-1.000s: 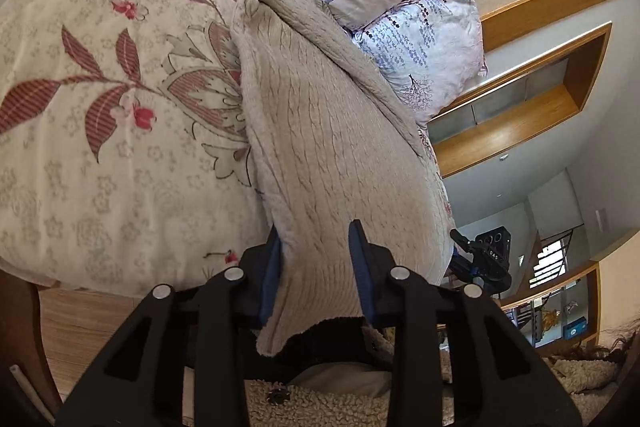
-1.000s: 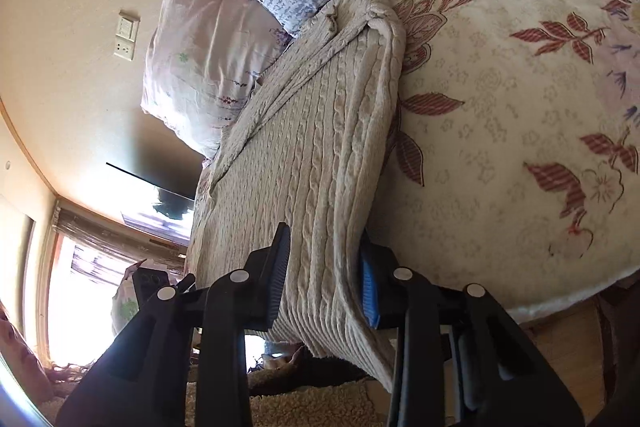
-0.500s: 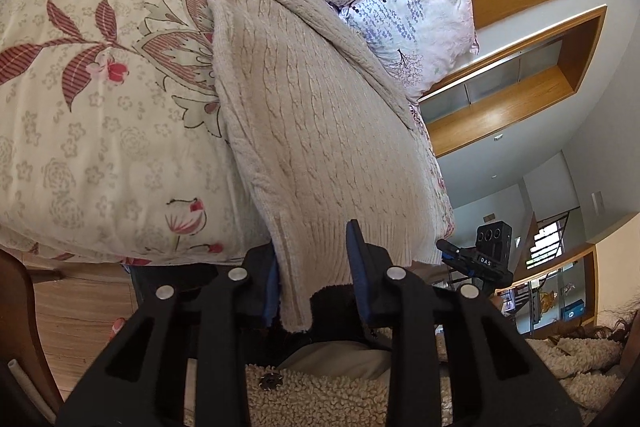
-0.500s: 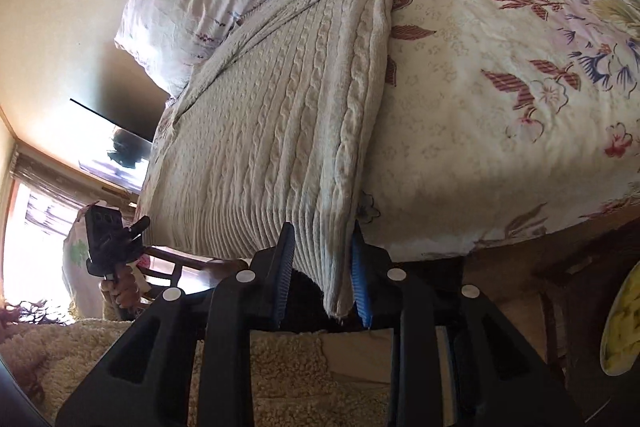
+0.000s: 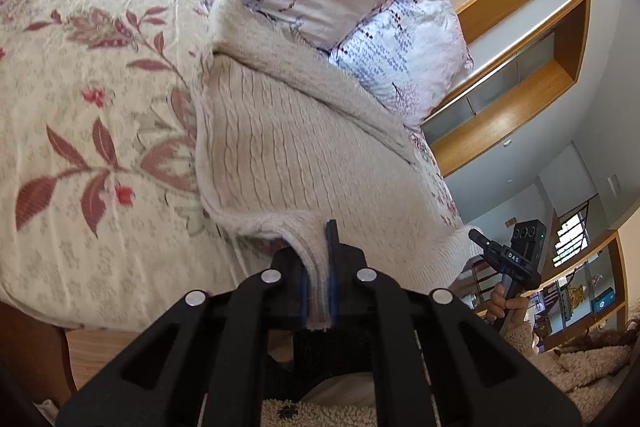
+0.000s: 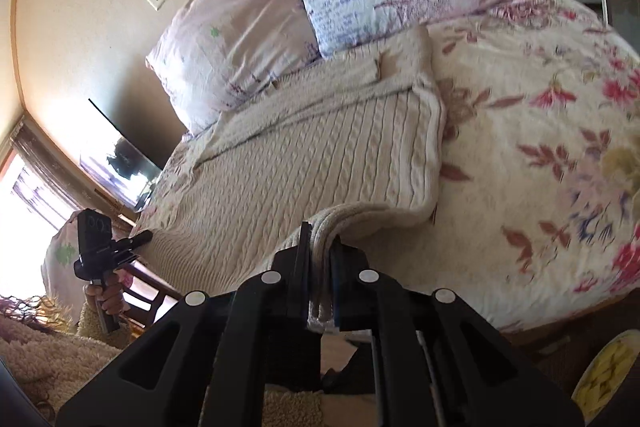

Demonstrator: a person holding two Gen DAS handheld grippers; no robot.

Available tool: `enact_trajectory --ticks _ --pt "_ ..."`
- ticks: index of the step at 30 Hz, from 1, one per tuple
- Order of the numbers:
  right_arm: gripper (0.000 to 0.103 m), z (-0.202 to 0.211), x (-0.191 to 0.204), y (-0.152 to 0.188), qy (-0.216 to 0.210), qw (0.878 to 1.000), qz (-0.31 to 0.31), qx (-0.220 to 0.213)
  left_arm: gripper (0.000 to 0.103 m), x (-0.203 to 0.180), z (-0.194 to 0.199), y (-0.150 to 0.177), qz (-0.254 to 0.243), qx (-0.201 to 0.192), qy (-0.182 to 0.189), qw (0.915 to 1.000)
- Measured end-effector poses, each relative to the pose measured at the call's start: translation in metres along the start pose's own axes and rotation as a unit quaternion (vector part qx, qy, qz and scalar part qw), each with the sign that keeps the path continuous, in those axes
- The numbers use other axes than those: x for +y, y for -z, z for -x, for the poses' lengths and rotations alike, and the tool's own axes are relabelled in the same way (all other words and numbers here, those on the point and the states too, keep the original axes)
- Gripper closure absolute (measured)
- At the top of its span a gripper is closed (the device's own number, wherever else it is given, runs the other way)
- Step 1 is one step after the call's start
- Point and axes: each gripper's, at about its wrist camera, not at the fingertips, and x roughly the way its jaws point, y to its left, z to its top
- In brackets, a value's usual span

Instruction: Fold small clothes

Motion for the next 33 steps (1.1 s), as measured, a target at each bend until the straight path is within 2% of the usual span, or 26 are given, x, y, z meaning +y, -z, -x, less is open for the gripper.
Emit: enact_trajectory --ticks 5,9,15,19,22,24,27,33 --pt "0.095 0.007 0.016 -0.029 0.039 0.994 0.049 -0.086 0.096 -0.008 0.012 -0.046 -0.016 -0.064 -0.021 0.9976" --pt "0.095 0.005 0.023 -0.056 0.086 0.983 0.08 -0.144 0.096 -0.019 0.006 -0.091 -0.042 -0.103 -0.053 0.9924" --pt "0.095 -0.024 0.044 -0.098 0.166 0.957 0.142 -0.192 0.096 -0.045 -0.023 -0.146 -0.103 -0.136 -0.128 0.977" --pt "0.095 -0.049 0.051 -0.122 0.205 0.942 0.168 -0.205 0.096 -0.05 -0.043 -0.179 -0.113 -0.149 -0.155 0.9701" --pt "0.095 -0.067 0.053 -0.138 0.227 0.933 0.179 -0.214 0.096 -0.045 -0.059 -0.201 -0.104 -0.153 -0.165 0.9688" --pt "0.095 -0.081 0.048 -0.149 0.232 0.934 0.173 -0.21 0.096 -0.037 -0.072 -0.215 -0.096 -0.153 -0.171 0.9687" --pt "0.095 -0.111 0.03 -0.162 0.24 0.941 0.148 -0.187 0.096 -0.019 -0.099 -0.226 -0.076 -0.139 -0.183 0.9703" --pt "0.095 -0.155 0.004 -0.172 0.239 0.955 0.108 -0.142 0.096 0.014 -0.137 -0.23 -0.035 -0.112 -0.192 0.9744"
